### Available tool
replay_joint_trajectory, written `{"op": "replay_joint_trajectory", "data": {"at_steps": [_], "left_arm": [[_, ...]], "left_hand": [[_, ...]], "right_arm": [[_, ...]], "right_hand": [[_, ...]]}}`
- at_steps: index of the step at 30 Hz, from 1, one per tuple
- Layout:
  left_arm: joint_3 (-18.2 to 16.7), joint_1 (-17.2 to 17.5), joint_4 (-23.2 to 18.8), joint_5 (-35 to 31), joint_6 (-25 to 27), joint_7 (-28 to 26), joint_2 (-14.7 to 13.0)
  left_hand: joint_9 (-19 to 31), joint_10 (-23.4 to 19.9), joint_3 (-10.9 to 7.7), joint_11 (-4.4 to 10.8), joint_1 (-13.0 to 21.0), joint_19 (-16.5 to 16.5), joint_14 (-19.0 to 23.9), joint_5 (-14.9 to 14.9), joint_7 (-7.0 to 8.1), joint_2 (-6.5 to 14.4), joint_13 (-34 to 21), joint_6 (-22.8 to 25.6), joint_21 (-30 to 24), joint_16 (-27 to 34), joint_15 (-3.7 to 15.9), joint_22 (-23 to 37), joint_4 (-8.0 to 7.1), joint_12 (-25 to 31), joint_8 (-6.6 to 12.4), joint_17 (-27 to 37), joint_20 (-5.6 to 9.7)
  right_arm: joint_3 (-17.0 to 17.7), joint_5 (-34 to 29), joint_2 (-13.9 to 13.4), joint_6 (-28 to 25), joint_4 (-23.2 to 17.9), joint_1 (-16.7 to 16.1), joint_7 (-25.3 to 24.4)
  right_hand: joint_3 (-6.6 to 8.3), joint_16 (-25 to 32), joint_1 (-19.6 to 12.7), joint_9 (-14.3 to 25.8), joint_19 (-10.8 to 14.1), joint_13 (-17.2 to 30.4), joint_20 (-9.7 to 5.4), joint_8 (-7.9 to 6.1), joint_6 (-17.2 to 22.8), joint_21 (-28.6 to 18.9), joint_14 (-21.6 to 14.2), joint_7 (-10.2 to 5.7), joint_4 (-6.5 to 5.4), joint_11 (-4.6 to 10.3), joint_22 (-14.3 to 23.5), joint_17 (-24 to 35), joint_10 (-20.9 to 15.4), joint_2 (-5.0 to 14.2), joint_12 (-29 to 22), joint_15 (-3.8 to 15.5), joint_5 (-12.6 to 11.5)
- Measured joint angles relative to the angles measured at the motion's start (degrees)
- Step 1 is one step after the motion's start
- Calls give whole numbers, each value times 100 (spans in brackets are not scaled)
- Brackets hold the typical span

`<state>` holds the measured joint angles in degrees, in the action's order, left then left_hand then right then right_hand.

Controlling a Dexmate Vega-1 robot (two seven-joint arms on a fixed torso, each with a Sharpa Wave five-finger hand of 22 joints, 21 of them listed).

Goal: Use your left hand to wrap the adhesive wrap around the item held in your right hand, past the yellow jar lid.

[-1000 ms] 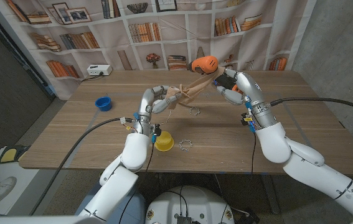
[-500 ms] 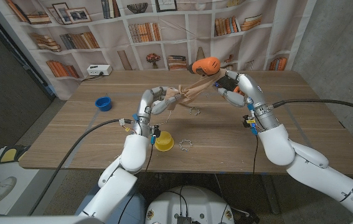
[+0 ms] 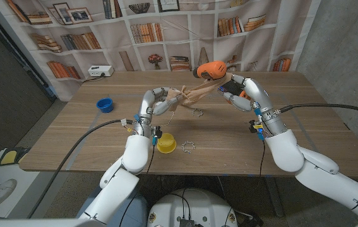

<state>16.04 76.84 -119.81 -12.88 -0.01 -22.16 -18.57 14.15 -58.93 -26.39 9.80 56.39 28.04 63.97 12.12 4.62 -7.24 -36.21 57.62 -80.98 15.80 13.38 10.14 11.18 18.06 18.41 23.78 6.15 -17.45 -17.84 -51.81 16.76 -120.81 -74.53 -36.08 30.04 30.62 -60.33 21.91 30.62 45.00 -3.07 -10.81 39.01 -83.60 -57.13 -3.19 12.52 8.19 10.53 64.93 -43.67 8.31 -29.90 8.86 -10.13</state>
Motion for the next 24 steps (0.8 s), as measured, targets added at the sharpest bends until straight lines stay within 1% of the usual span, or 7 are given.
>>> {"op": "replay_joint_trajectory", "data": {"at_steps": [14, 24], "left_arm": [[74, -87, 149, 17, 152, 119, 52], [80, -179, 224, 27, 216, 183, 58]], "left_hand": [[0, 0, 0, 0, 0, 0, 0, -21, -22, 0, -7, 21, 0, 0, 0, 0, 0, -27, -4, -1, 0], [0, 0, 0, 0, 1, 0, 0, -21, -20, -1, -7, 21, 0, 0, 0, 0, 0, -27, -24, -2, 0]], "right_arm": [[34, 165, -17, 265, 24, -36, 133], [-37, 196, -26, 376, 23, -3, 296]], "right_hand": [[0, 0, 0, -1, 0, 0, 0, 1, 0, 0, 0, 0, 0, 0, 0, -17, 0, 0, 2, 0, 0], [0, 0, 0, -1, 0, 0, 0, 6, 0, 0, 0, 0, 0, 0, 0, -6, 0, 0, 5, 0, 0]]}}
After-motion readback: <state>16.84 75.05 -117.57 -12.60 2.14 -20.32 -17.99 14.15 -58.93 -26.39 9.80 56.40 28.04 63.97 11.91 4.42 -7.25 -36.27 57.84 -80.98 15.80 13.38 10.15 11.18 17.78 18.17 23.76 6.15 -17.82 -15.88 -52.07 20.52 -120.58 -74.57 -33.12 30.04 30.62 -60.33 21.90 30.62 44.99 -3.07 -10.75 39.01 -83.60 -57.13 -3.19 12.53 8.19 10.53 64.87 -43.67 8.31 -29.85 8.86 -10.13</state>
